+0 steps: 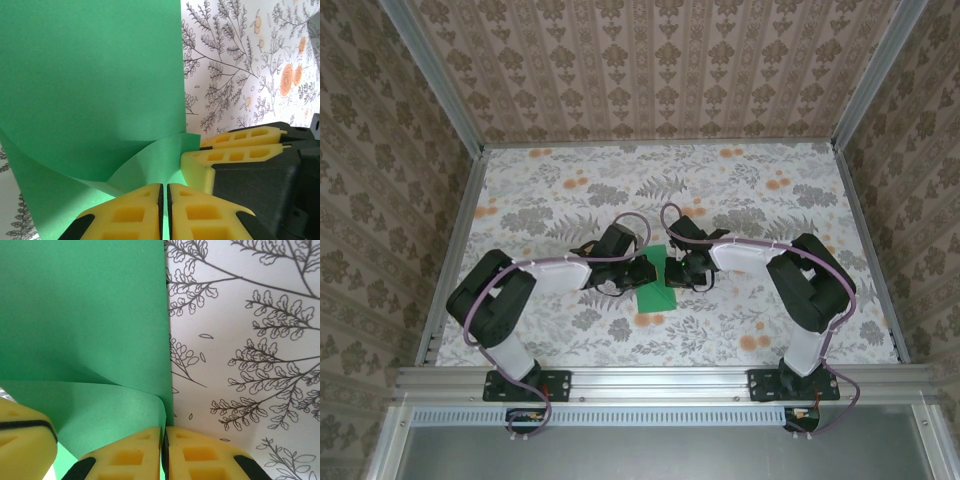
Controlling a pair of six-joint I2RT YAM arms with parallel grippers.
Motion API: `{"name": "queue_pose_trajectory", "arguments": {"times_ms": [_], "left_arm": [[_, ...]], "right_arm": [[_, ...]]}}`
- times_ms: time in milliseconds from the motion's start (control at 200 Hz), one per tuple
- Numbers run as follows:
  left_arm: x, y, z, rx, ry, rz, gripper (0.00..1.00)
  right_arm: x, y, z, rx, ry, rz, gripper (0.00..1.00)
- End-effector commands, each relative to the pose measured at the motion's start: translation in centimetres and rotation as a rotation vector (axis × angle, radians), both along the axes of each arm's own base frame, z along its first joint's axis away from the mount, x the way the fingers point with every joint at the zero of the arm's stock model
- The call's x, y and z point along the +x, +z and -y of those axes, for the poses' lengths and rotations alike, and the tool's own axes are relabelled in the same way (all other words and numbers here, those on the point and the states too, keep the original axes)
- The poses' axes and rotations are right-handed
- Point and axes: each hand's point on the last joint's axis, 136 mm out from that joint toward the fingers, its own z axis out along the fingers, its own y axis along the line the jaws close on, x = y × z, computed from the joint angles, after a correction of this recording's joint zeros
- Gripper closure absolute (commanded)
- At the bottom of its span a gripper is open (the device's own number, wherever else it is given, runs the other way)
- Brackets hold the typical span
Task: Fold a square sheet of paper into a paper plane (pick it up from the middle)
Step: Fold the triangle a second time at the center of the table.
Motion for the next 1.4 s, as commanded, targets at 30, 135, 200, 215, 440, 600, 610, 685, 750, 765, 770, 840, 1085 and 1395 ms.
{"name": "queue_pose_trajectory", "arguments": {"times_ms": [30,135,200,215,440,600,610,685,750,765,770,840,1085,1395], "left_arm": [[-0.2,-1.0,-0.1,0.025,-0.023,0.002,0.86],[-0.3,-1.4,-0.3,0.038,-0.025,-0.004,0.86],[-0.3,-1.7,-0.4,0.045,-0.024,-0.007,0.86],[-0.3,-1.7,-0.4,0.047,-0.024,-0.006,0.86],[-0.5,-2.3,-0.9,0.072,-0.019,-0.012,0.86],[-0.9,-2.9,-1.5,0.091,-0.005,-0.028,0.86],[-1.0,-3.0,-1.6,0.093,-0.004,-0.029,0.86],[-1.1,-3.2,-1.7,0.100,-0.002,-0.033,0.86],[-1.2,-3.4,-1.9,0.105,-0.001,-0.037,0.86],[-1.2,-3.5,-1.9,0.107,-0.002,-0.040,0.86],[-1.2,-3.5,-1.9,0.108,-0.001,-0.041,0.86],[-1.4,-3.8,-2.1,0.116,0.000,-0.045,0.86],[-2.0,-4.9,-2.8,0.147,0.000,-0.076,0.86],[-3.3,-6.2,-4.2,0.195,0.009,-0.117,0.87]], "right_arm": [[-1.1,-1.9,1.3,-0.068,-0.011,-0.074,0.88],[-1.3,-2.1,1.4,-0.075,-0.011,-0.080,0.88],[-1.3,-2.1,1.4,-0.076,-0.013,-0.081,0.89],[-1.3,-2.1,1.4,-0.075,-0.011,-0.081,0.89],[-1.3,-2.1,1.3,-0.074,-0.010,-0.081,0.89],[-1.3,-2.1,1.4,-0.075,-0.009,-0.082,0.89],[-1.3,-2.1,1.4,-0.075,-0.009,-0.083,0.88],[-1.3,-2.1,1.3,-0.073,-0.009,-0.082,0.89],[-1.3,-2.1,1.3,-0.074,-0.009,-0.082,0.88],[-1.3,-2.1,1.3,-0.074,-0.009,-0.082,0.88],[-1.3,-2.1,1.3,-0.073,-0.009,-0.083,0.88],[-1.2,-2.1,1.3,-0.072,-0.009,-0.080,0.89],[-0.9,-0.6,0.6,-0.034,-0.004,-0.064,0.86],[0.2,6.7,0.6,0.029,-0.006,0.082,0.67]]}}
